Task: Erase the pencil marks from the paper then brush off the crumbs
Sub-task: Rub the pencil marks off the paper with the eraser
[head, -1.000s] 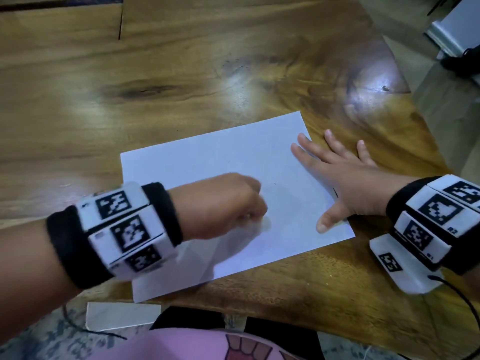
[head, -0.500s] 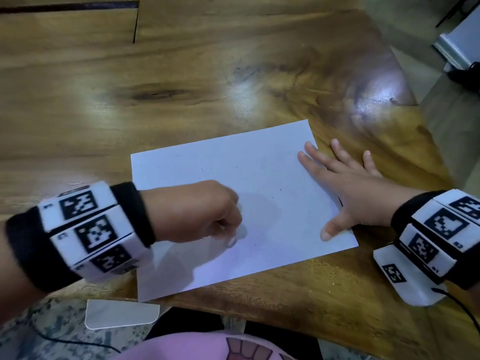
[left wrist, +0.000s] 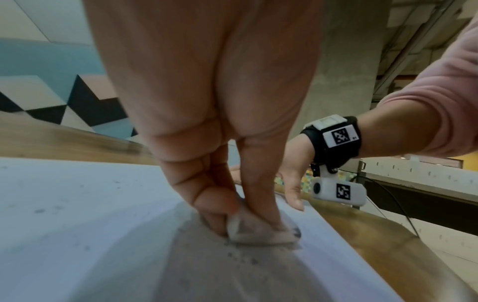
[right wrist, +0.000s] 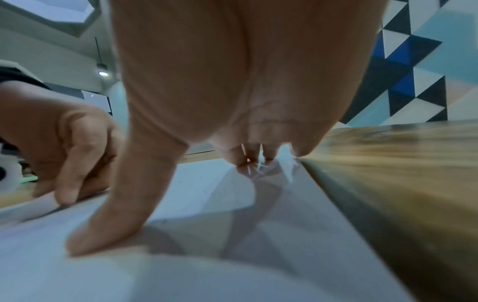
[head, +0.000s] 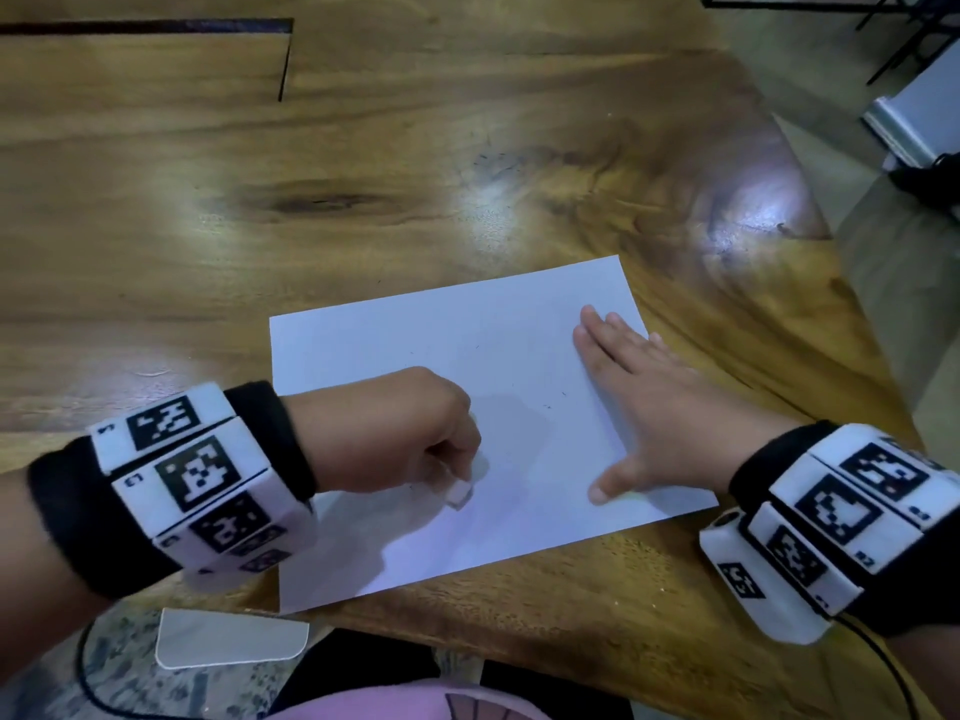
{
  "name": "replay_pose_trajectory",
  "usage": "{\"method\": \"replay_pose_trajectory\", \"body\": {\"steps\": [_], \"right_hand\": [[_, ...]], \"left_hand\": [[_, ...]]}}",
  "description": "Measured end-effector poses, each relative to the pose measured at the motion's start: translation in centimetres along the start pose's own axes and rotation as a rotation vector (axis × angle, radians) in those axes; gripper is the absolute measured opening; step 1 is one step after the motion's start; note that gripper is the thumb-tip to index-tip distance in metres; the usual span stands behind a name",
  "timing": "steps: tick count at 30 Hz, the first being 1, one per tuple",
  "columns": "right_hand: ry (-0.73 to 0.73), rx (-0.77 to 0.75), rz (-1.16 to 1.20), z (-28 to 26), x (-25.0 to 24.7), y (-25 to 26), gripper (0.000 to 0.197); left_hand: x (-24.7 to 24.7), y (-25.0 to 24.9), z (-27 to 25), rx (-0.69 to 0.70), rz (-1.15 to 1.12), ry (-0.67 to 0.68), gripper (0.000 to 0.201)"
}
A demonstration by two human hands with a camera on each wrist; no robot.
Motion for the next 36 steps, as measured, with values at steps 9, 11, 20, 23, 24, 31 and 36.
{"method": "replay_pose_trajectory", "body": {"steps": [9, 11, 20, 23, 24, 31, 36], "right_hand": [[-0.037, 0.014, 0.035, 0.7, -0.9, -1.4, 0.144], [-0.053, 0.018, 0.066, 0.7, -0.9, -1.6, 0.149], [-0.030, 0.063, -0.018, 0.7, -0.8, -1.9, 0.151], [-0.013, 0.087, -0.017, 0.4, -1.0, -1.8, 0.149], [-0.009, 0.091, -0.016, 0.4, -1.0, -1.8, 0.149], [0.003, 0.090, -0.052, 0.6, -0.9, -1.9, 0.142], [0.012, 0.108, -0.056, 0.6, -0.8, -2.0, 0.148]], "left_hand": [[-5.0, -2.4, 6.2, -0.030, 0.056, -0.202, 0.016], [-5.9, -3.0, 7.7, -0.044, 0.061, -0.234, 0.016], [-5.6, -3.3, 9.0, -0.007, 0.079, -0.285, 0.018], [-3.7, -3.3, 7.4, 0.059, 0.133, -0.033, 0.005], [-3.3, -3.3, 7.0, 0.069, 0.136, 0.026, 0.005], [-6.3, -5.0, 9.1, 0.052, 0.180, -0.190, 0.015], [-2.0, -2.8, 5.9, 0.057, 0.211, -0.036, 0.010]]}}
Point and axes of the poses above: each hand's wrist, its own z-axis towards the middle knuckle, its own x-axis out of the palm, y = z × x, the point moved 6 cm from there along z, towards the middle knuckle, and after that the axes turned 2 degrees about -x, right-handed, at the moved point
